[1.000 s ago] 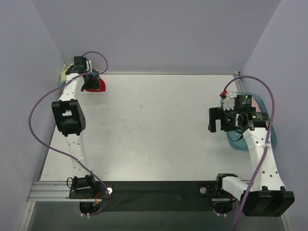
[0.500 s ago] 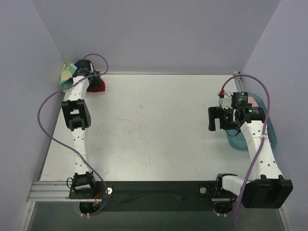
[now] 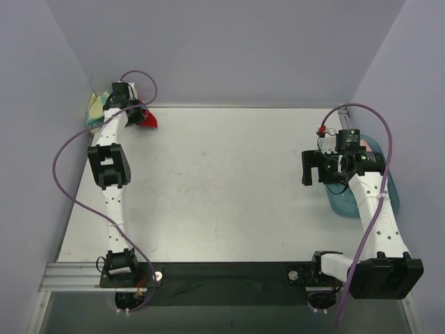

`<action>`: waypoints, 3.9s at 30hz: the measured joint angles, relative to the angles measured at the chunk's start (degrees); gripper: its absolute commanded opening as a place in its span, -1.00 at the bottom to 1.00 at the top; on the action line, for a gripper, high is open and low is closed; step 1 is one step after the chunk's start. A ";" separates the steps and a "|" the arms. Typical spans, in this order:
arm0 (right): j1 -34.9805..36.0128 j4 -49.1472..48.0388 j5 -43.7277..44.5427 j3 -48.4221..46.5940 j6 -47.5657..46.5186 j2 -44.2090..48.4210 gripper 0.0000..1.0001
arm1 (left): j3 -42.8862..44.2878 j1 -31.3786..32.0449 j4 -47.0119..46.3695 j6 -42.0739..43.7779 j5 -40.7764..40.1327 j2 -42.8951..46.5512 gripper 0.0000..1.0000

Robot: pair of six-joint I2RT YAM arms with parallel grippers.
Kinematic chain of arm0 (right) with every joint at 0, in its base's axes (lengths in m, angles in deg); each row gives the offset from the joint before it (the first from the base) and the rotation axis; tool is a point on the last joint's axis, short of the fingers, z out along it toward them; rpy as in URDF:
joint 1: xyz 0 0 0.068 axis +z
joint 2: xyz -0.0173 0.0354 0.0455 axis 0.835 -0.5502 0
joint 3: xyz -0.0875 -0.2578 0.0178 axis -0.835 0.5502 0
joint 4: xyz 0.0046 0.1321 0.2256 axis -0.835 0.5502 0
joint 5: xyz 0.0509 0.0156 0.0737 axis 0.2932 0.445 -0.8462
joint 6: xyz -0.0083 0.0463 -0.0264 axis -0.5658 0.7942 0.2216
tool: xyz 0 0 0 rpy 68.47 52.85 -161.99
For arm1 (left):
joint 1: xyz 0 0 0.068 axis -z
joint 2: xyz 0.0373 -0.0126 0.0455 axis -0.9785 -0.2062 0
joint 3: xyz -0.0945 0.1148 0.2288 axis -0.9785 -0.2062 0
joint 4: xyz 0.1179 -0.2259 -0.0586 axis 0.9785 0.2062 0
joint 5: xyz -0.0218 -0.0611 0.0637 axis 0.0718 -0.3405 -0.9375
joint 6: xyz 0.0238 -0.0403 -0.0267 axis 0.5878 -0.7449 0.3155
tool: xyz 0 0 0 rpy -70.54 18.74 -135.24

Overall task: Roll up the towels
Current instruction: Grab a towel with the left arm, then move the towel to the center of the board, then flatten the towel

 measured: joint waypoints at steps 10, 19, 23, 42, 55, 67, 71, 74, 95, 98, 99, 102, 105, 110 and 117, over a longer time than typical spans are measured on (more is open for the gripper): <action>0.00 0.66 -1.77 0.00 0.00 4.07 1.00 | 0.00 0.42 -9.97 -6.19 20.81 19.50 -1.00; 0.00 1.55 -3.32 -1.57 -0.07 4.98 1.00 | -9.44 2.89 -17.00 -9.40 35.12 37.31 -1.00; 0.00 1.88 -4.22 -2.27 -0.22 4.98 1.00 | -20.37 6.47 -13.53 -5.22 39.54 43.04 -1.00; -0.48 2.32 -6.21 -5.55 -0.02 4.33 1.00 | -7.10 32.48 -3.76 -2.82 49.18 46.18 -1.00; -0.48 2.49 -10.56 -5.77 -0.46 1.16 0.96 | -61.94 14.03 3.74 22.51 55.67 64.37 -0.24; 8.24 9.18 -12.57 2.58 -11.32 -0.92 0.19 | -77.35 -4.72 10.51 40.46 41.22 60.85 0.38; 16.37 9.62 -9.44 8.20 -12.35 -1.14 0.02 | -77.15 -2.49 13.62 46.97 40.98 61.88 0.36; 21.64 9.27 -6.38 8.98 -12.02 -3.13 0.00 | -79.32 0.57 15.08 49.64 40.92 63.43 0.36; 43.78 -4.81 11.61 14.05 -11.06 -25.66 -0.16 | -85.37 -0.31 17.62 60.04 44.87 71.25 0.46; 44.26 -6.29 12.15 14.05 -11.69 -28.48 -0.28 | -86.07 -0.83 17.73 61.37 46.36 72.91 0.46; 44.37 -6.64 12.22 14.05 -11.98 -29.29 -0.32 | -86.23 -0.94 17.68 61.81 46.88 73.48 0.46; 44.83 -7.48 12.61 14.08 -12.66 -31.50 -0.76 | -86.36 -1.14 17.73 62.66 48.28 75.08 0.46; 45.29 -7.17 13.60 14.05 -13.09 -31.74 -1.00 | -86.40 -1.16 17.79 64.15 49.31 76.02 0.45; 45.35 -7.19 13.55 14.08 -13.27 -31.12 -1.00 | -89.11 2.03 18.91 70.66 47.21 77.09 0.34; 42.93 -6.58 10.03 13.38 -12.66 -21.84 -1.00 | -98.73 14.73 18.47 77.40 38.14 78.84 0.33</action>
